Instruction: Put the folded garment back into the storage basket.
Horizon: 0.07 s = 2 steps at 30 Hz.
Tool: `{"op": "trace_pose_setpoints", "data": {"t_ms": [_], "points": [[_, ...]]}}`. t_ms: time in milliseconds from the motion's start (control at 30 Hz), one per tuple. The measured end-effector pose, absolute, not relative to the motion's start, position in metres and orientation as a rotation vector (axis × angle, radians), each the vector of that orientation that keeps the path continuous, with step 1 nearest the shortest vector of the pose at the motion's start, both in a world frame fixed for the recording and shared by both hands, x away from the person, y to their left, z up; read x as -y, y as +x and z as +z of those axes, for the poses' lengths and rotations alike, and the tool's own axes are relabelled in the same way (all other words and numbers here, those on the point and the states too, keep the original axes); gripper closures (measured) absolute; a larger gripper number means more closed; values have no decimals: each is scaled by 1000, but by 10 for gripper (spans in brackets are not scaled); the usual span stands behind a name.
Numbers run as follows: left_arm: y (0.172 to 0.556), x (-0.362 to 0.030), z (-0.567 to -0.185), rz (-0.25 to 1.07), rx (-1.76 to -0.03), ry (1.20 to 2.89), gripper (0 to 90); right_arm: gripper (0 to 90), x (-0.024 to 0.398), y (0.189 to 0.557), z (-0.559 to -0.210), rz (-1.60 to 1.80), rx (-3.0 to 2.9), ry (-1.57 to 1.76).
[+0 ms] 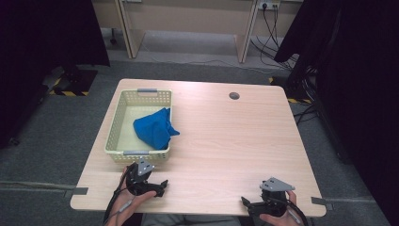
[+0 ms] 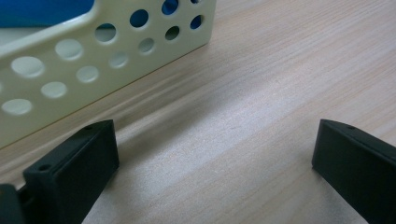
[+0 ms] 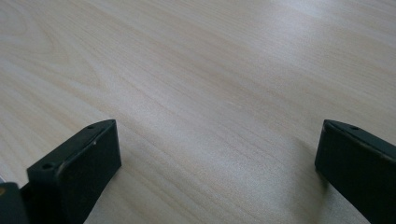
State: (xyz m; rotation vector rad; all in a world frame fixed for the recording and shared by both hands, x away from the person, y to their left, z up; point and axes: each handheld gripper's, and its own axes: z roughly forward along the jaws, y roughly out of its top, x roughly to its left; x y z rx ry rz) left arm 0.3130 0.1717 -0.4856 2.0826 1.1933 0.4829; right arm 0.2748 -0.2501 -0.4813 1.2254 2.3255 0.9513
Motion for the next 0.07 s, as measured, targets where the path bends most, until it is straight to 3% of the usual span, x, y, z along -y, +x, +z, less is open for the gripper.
{"op": "trace_pose_setpoints", "data": {"t_ms": [67], "points": [[313, -172, -486, 483, -1193, 2083, 0, 6, 250, 275, -481, 951, -2326, 1225]]}}
